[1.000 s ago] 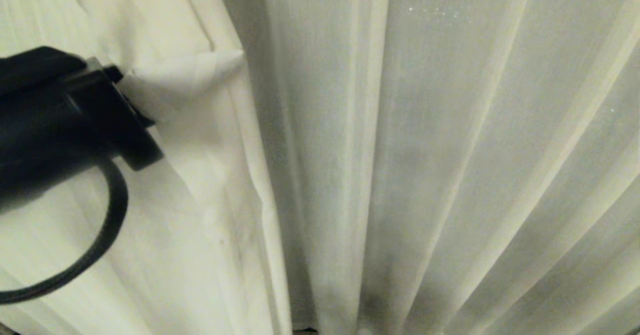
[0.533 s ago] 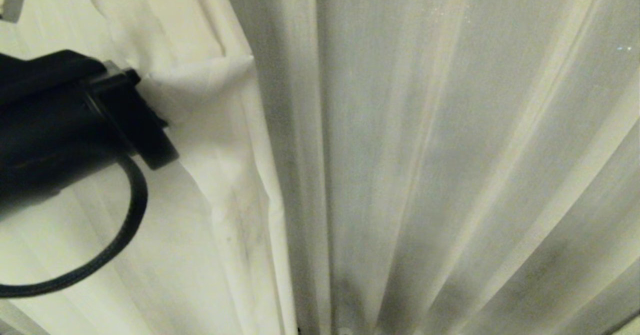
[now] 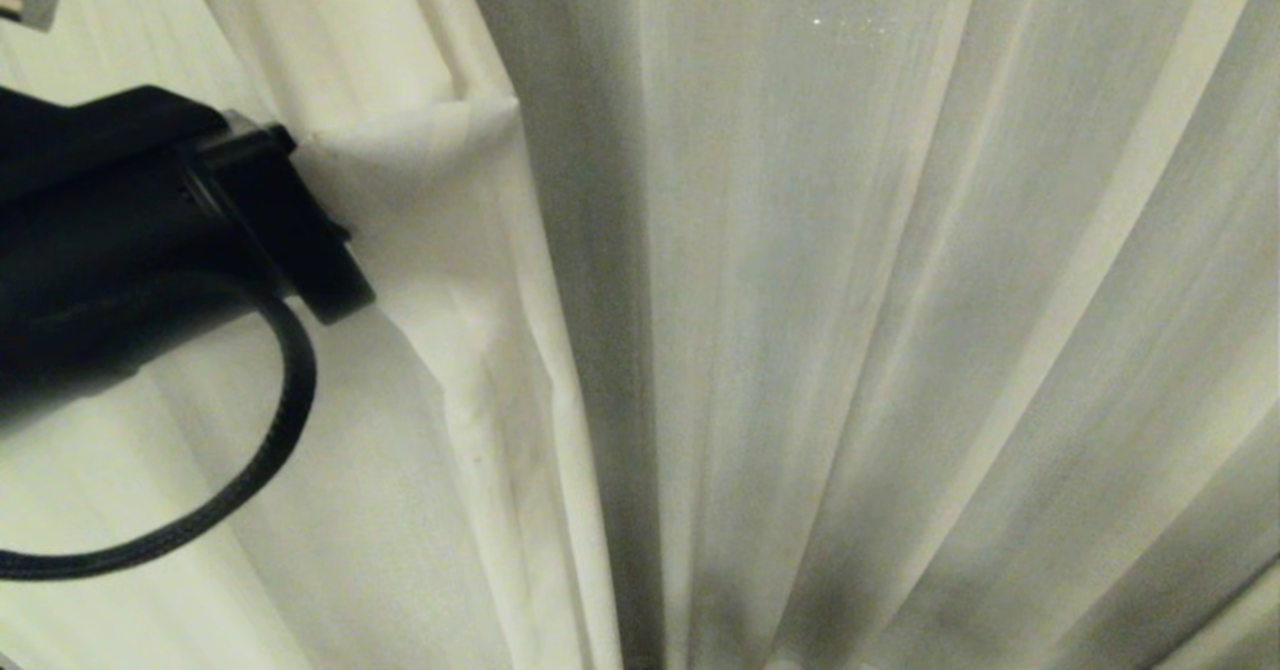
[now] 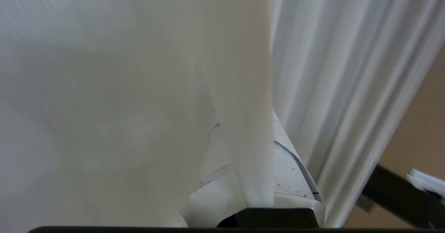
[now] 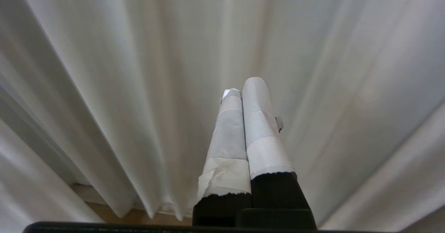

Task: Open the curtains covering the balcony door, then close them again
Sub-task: Close the inner curtains on both sides

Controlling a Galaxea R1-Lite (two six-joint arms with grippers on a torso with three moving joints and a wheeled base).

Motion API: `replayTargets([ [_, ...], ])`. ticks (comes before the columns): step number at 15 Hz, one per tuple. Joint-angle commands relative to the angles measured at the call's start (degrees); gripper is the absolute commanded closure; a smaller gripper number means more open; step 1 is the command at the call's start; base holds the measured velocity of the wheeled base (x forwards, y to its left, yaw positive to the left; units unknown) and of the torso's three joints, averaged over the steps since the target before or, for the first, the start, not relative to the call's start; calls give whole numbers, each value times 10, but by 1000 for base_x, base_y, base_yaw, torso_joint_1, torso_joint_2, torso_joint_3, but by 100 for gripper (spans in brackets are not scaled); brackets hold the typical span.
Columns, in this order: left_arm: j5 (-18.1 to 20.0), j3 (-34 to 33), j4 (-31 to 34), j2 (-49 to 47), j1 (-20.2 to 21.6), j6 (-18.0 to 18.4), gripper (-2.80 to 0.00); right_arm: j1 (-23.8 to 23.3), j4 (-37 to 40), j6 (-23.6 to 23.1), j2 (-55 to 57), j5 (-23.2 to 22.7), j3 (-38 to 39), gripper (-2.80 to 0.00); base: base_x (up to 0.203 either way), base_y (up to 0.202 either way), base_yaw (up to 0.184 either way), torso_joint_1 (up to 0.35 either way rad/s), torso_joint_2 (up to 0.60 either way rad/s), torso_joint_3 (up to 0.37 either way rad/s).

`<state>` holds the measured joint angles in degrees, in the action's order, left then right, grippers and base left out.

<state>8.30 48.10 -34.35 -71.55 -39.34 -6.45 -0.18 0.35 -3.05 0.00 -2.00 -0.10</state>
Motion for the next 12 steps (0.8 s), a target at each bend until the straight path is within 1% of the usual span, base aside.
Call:
replayTargets([
  [1,0,-1,0,-2,3,-1,0,0,0,0,0,0,0,0,0,-191,3,-1,3,2],
  [3,-4,0,0,-3,7,-1,0,0,0,0,0,0,0,0,0,-189,-1,3,2,5],
  [5,-32,0,0,-3,8,-1,0,0,0,0,0,0,0,0,0,-141,0,1,0,3],
  [7,-64,0,0,-3,16,-2,0,0,0,0,0,0,0,0,0,-28,0,1,2,6],
  [10,-82,0,0,-3,64,-2,0,0,0,0,0,0,0,0,0,0,0,0,0,0],
  [12,-102,-2,-1,-2,100,-2,0,0,0,0,0,0,0,0,0,0,0,0,0,0],
])
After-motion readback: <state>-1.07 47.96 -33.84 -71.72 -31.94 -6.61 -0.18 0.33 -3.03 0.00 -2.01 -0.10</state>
